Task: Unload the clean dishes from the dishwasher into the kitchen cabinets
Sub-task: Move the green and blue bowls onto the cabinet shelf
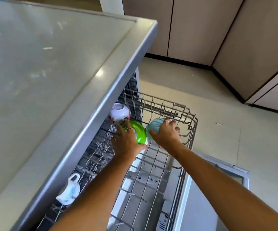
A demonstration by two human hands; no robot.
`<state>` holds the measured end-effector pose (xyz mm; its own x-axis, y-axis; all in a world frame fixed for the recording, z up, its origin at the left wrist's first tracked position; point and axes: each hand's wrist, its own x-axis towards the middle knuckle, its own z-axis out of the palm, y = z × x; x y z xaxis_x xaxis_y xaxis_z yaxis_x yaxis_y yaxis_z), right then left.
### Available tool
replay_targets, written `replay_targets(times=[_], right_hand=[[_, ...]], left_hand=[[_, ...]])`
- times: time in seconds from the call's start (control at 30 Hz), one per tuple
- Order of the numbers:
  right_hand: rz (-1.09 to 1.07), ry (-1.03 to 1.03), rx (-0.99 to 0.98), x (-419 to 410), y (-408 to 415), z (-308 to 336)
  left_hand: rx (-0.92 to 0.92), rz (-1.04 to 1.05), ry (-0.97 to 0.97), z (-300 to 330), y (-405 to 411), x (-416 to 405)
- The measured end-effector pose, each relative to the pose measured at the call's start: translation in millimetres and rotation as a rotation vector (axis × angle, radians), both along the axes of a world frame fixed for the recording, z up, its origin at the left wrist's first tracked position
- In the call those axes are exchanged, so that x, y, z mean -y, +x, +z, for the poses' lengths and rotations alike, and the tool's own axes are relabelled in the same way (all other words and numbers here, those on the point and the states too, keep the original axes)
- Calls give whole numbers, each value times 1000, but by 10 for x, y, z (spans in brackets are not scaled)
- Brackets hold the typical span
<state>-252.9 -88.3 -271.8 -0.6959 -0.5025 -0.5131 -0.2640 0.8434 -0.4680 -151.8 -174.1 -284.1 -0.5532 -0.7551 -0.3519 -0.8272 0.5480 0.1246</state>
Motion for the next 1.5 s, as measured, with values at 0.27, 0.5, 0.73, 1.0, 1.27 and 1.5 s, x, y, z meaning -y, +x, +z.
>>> replay_targets(times=[0.27, 0.5, 0.73, 1.0, 1.27, 1.5], right_hand=[[-102, -43, -29, 18, 60, -126], [-210, -172, -46, -103, 128, -116], [-319, -339, 72, -213, 277, 93], [-293, -547, 129, -580, 417, 522], [0, -592, 24, -1624, 643, 1032], [67, -612, -51, -2346, 803, 1532]], left_hand=[[-96, 51, 39, -144, 63, 9], [-251, 87, 28, -168, 167, -13], [-500, 96, -56, 44, 408, -231], [-599, 38, -143, 516, 549, -676], [-542, 105, -37, 1020, 1003, -1693], [-432, 175, -168, 1643, 1592, -2393]])
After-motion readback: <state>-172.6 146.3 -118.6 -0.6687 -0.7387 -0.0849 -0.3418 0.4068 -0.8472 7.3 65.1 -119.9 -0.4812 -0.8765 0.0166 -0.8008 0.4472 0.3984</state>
